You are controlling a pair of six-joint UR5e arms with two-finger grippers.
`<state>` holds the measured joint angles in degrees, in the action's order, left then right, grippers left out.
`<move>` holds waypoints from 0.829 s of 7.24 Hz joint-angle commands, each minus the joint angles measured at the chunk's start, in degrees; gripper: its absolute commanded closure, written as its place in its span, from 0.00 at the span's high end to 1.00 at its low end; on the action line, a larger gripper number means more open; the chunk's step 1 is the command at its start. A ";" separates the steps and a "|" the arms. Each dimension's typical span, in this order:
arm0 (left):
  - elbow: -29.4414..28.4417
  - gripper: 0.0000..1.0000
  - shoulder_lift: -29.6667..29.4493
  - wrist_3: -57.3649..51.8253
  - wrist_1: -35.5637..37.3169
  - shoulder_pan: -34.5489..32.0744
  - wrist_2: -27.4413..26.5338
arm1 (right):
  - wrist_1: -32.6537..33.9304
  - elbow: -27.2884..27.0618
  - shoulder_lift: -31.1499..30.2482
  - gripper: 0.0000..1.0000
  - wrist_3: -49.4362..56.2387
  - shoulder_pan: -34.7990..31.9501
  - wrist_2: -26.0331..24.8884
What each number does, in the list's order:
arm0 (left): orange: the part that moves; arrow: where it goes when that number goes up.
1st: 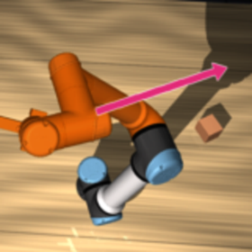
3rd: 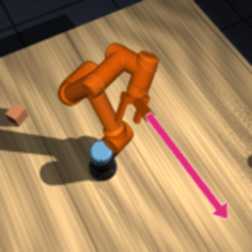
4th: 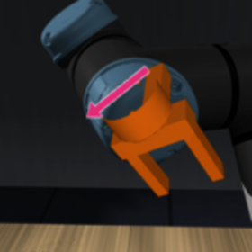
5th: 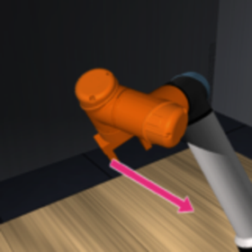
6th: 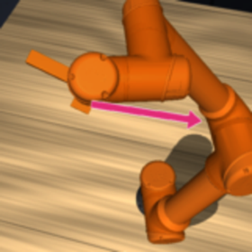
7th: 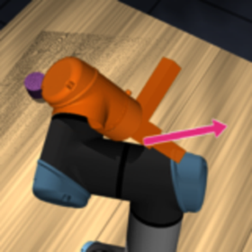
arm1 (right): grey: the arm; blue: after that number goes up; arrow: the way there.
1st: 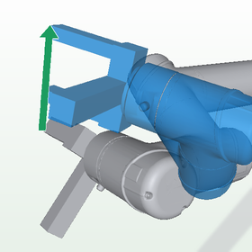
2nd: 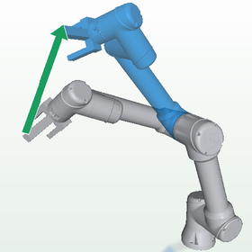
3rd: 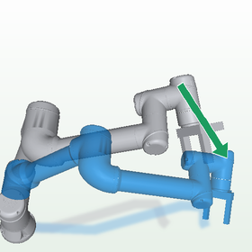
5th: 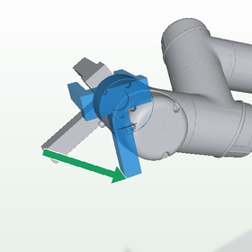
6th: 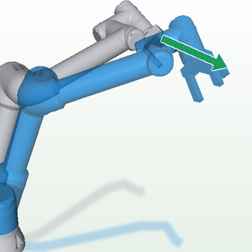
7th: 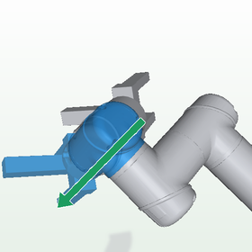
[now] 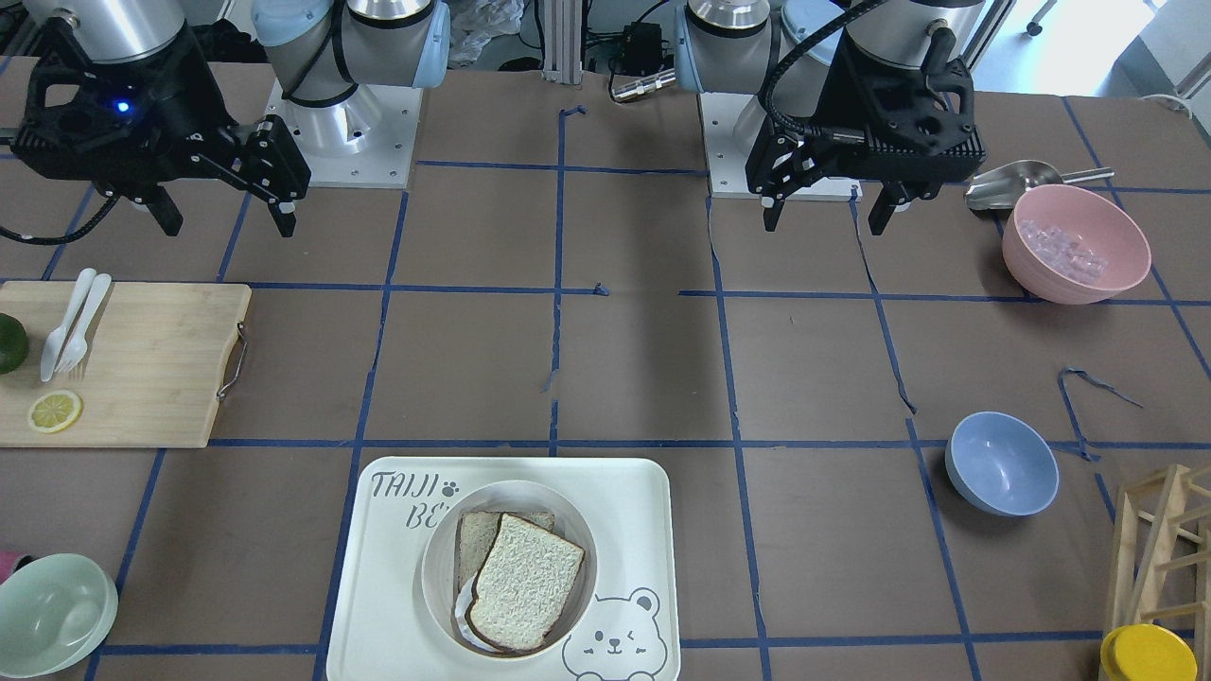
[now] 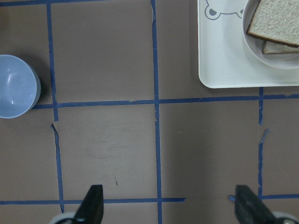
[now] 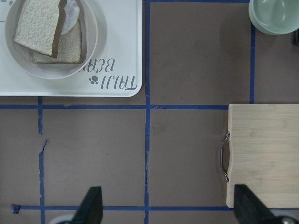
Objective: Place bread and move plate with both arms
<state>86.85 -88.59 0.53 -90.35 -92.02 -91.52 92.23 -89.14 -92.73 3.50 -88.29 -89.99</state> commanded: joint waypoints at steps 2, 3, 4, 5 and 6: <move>0.08 1.00 0.00 0.00 0.00 0.00 0.03 | -0.12 -0.32 0.09 1.00 0.02 -2.24 -0.62; -0.01 1.00 0.00 0.00 0.00 0.00 0.03 | -0.12 -0.42 0.01 1.00 -0.07 -2.24 -0.63; 0.08 1.00 0.00 0.00 0.00 0.00 -0.06 | -0.12 -0.50 0.18 1.00 0.01 -2.24 -0.54; 0.08 1.00 0.00 0.00 0.00 0.00 0.02 | -0.12 -0.50 0.36 1.00 -0.07 -2.24 -0.19; 0.08 1.00 0.00 0.00 0.00 0.00 0.03 | -0.03 -0.33 0.36 1.00 0.01 -2.24 -0.36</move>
<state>86.91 -88.60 0.53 -90.35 -92.02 -91.52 92.13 -89.58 -92.45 3.47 -90.52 -90.34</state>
